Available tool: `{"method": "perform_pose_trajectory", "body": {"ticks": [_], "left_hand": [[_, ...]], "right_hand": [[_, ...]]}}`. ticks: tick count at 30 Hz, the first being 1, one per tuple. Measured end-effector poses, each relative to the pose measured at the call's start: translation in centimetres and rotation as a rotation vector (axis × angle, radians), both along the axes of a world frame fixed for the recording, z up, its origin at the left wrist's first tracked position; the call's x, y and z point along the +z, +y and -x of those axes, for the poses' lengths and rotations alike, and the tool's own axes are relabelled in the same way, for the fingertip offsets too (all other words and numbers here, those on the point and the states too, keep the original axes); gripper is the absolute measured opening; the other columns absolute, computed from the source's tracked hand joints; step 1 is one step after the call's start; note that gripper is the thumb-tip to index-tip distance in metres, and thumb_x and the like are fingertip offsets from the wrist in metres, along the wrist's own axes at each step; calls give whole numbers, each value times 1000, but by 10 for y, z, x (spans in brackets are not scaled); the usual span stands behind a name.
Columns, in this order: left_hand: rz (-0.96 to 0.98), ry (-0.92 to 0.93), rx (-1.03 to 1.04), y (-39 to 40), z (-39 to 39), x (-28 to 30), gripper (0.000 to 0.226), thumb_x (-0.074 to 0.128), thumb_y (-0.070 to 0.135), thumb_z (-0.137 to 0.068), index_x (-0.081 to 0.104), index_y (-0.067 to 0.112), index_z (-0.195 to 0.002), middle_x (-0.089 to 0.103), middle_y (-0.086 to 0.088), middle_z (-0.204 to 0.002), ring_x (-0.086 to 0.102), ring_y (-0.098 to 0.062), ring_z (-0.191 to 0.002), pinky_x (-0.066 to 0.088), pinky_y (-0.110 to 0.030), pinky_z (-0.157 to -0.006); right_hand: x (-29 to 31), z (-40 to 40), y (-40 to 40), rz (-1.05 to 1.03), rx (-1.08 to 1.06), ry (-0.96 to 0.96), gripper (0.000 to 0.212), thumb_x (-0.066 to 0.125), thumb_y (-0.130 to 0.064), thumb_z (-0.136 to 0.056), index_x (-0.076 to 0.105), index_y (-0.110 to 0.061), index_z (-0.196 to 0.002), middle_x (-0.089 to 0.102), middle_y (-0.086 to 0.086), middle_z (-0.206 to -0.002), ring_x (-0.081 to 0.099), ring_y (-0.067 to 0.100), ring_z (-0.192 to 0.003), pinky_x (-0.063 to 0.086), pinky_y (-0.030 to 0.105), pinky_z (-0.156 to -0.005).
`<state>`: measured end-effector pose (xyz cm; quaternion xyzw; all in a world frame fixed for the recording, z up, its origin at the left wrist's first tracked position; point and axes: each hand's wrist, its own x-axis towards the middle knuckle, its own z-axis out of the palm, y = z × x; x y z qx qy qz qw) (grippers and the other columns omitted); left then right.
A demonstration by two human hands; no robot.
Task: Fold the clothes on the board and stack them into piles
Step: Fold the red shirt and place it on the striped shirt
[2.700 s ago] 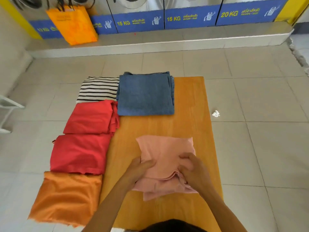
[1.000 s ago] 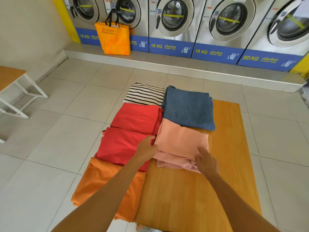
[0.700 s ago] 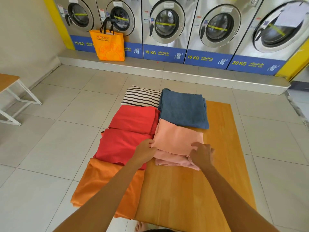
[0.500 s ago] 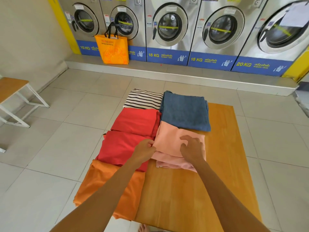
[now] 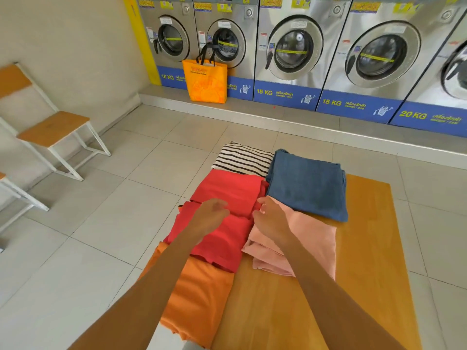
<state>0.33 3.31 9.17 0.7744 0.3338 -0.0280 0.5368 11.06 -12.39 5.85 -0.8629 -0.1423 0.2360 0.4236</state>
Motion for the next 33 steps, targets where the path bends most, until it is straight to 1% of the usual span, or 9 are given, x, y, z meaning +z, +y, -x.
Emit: {"method": "perform_pose_trajectory", "body": {"ticks": [6, 9, 13, 16, 19, 23, 26, 30, 33], "left_hand": [[4, 6, 57, 56, -10, -8, 37, 61, 25, -85, 64, 24, -122, 64, 6, -115, 65, -17, -101, 57, -44, -93], [-24, 24, 43, 88, -24, -15, 38, 59, 33, -78, 66, 31, -115, 65, 7, -116, 63, -16, -110, 53, -44, -98], [-75, 46, -21, 117, -46, -30, 34, 56, 25, -85, 63, 30, -118, 61, 6, -126, 58, -17, -117, 47, -37, -103], [-151, 68, -73, 134, -62, -45, 39, 56, 18, -89, 61, 21, -127, 59, 0, -133, 55, -20, -122, 43, -32, -102], [-204, 126, -172, 150, -75, -59, 50, 57, 27, -85, 55, 26, -135, 55, -8, -138, 55, -27, -122, 46, -41, -104], [-196, 212, -267, 155, -77, -82, 61, 57, 33, -83, 46, 30, -144, 48, -8, -146, 45, -32, -133, 39, -49, -111], [-203, 261, -247, 162, -86, -99, 67, 51, 39, -76, 44, 34, -143, 54, -13, -137, 52, -34, -123, 43, -49, -106], [-186, 183, -264, 160, -101, -95, 52, 50, 20, -93, 46, 28, -144, 52, -6, -143, 56, -20, -110, 42, -28, -97], [-235, 142, -240, 163, -108, -104, 47, 47, 13, -98, 50, 28, -142, 53, -4, -143, 55, -15, -109, 40, -26, -99]], "right_hand": [[0, -15, 46, 71, 34, 45, 59, 53, -30, -95, 36, -25, -152, 49, 12, -144, 58, 29, -122, 51, 43, -100], [-8, -23, 63, 140, 11, 75, 64, 50, -33, -99, 28, -21, -157, 34, 17, -157, 37, 33, -143, 34, 43, -114], [-25, -34, 75, 248, -58, 109, 69, 49, -39, -100, 22, -19, -159, 23, 17, -164, 22, 34, -151, 24, 45, -120], [-42, -38, 77, 312, -126, 132, 72, 51, -44, -98, 21, -20, -159, 24, 14, -164, 25, 34, -150, 26, 47, -122], [-55, -42, 80, 383, -162, 75, 74, 52, -46, -97, 21, -21, -159, 29, 15, -161, 30, 36, -146, 27, 48, -121], [-63, -42, 90, 478, -139, 38, 75, 48, -53, -96, 18, -27, -159, 36, 19, -156, 31, 40, -144, 25, 49, -120], [-76, -51, 96, 521, -140, 39, 78, 46, -62, -92, 14, -34, -158, 37, 22, -154, 31, 42, -142, 22, 51, -118], [-79, -60, 105, 545, -197, 56, 85, 54, -69, -86, 15, -41, -156, 38, 27, -143, 38, 44, -133, 32, 54, -114], [-76, -63, 115, 601, -212, 35, 88, 64, -62, -85, 18, -37, -156, 41, 27, -140, 46, 42, -126, 40, 50, -109]]}}
